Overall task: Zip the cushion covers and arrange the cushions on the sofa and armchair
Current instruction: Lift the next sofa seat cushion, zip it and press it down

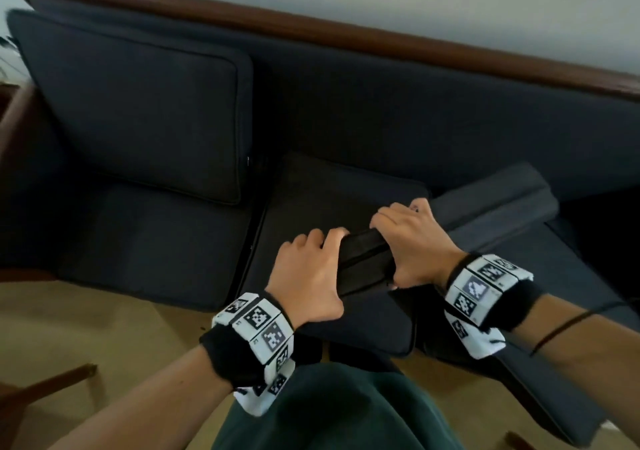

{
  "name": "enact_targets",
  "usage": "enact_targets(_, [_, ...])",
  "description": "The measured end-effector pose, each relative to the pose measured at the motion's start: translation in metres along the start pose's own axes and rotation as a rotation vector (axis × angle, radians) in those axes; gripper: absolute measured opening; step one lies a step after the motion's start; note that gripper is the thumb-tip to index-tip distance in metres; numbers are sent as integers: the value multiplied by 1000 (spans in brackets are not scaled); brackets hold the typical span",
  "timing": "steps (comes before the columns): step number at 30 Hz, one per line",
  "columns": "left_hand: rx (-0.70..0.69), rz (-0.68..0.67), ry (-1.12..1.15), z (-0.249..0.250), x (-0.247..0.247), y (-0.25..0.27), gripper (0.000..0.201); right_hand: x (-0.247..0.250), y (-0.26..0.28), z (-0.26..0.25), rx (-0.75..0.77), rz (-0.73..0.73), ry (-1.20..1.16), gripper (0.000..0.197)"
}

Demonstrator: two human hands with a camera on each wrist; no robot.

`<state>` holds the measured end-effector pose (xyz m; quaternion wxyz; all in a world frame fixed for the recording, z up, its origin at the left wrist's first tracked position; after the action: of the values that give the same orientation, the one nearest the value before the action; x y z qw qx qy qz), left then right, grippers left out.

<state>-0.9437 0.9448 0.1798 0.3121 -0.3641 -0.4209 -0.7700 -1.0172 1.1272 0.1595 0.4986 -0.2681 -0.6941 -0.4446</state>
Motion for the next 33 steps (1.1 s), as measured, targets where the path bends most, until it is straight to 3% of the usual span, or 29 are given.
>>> enact_targets(5, [-111, 48, -274, 3, 95, 26, 94, 33, 15, -21, -53, 244, -395, 73])
enact_targets(11, [-156, 110, -497, 18, 182, 48, 95, 76, 9, -38, 0, 353, -801, 76])
enact_targets(15, [-153, 287, -280, 8, 176, 59, 103, 48, 6, -28, -69, 316, -860, 80])
enact_targets(18, [-149, 204, 44, -23, 133, 51, 119, 0, 16, -9, -166, 223, -859, 81])
enact_targets(20, [-172, 233, 68, -44, 106, 46, 120, -18, 29, 11, -223, 194, -915, 83])
enact_targets(23, [-188, 306, 4, -48, 89, 28, 116, -18, 46, 44, -310, 122, -847, 105])
enact_targets(25, [-209, 316, -70, -30, 85, 10, 115, -5, 59, 58, -265, 88, -870, 118])
enact_targets(28, [-241, 341, -149, 4, 78, -18, 116, 29, 78, 73, -279, 183, -849, 130])
enact_targets(30, [-257, 341, -177, 28, 72, -36, 115, 54, 92, 75, -368, 246, -653, 123])
enact_targets(33, [-320, 348, -210, 63, 61, -54, 114, 73, 96, 60, -391, 259, -197, 96])
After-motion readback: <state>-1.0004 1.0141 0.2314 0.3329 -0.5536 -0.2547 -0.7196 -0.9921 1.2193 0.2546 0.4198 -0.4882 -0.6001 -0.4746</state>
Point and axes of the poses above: each hand's wrist, its own y-axis away from the middle knuckle, its own x-axis out of the back of the hand, z = x × y, the point moved 1 cm from there along -y, towards the middle knuckle, and after that the axes turned 15 degrees about -x, right-handed, at the moved point
